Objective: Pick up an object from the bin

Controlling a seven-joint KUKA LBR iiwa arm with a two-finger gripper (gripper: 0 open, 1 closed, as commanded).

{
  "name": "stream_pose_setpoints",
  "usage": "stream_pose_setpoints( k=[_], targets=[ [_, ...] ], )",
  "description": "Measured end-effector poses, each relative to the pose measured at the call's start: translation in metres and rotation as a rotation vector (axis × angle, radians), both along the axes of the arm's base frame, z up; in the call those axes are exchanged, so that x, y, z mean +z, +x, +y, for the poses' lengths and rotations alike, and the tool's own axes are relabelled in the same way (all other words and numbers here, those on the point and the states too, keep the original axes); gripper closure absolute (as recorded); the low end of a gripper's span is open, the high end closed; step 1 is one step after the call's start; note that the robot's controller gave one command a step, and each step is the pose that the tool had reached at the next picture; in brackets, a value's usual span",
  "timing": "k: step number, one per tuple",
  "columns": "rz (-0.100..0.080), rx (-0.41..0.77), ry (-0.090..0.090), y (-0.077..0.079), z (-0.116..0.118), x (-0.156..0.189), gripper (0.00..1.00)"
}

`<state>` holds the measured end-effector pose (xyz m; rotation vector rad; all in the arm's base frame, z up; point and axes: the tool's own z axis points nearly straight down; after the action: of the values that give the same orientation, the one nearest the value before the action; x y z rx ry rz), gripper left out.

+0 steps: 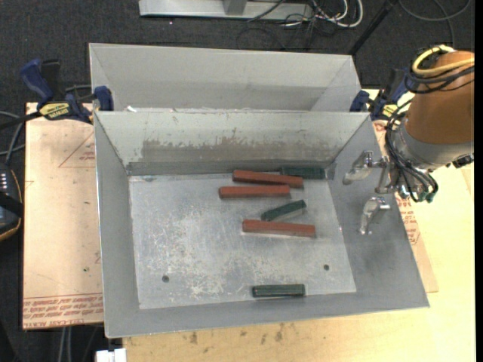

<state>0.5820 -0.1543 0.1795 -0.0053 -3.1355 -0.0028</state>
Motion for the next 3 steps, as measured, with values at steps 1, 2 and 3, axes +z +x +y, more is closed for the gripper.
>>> stream_pose_setpoints(
  k=[1,2,3],
  targets=[
    [-0.008,0.003,-0.002,0.002,0.001,0.005,0.00],
    [-0.011,0.097,-0.002,0.015,0.070,-0.081,0.00],
    [-0.007,0.163,-0.001,0.007,0.087,-0.084,0.00]
  ],
)
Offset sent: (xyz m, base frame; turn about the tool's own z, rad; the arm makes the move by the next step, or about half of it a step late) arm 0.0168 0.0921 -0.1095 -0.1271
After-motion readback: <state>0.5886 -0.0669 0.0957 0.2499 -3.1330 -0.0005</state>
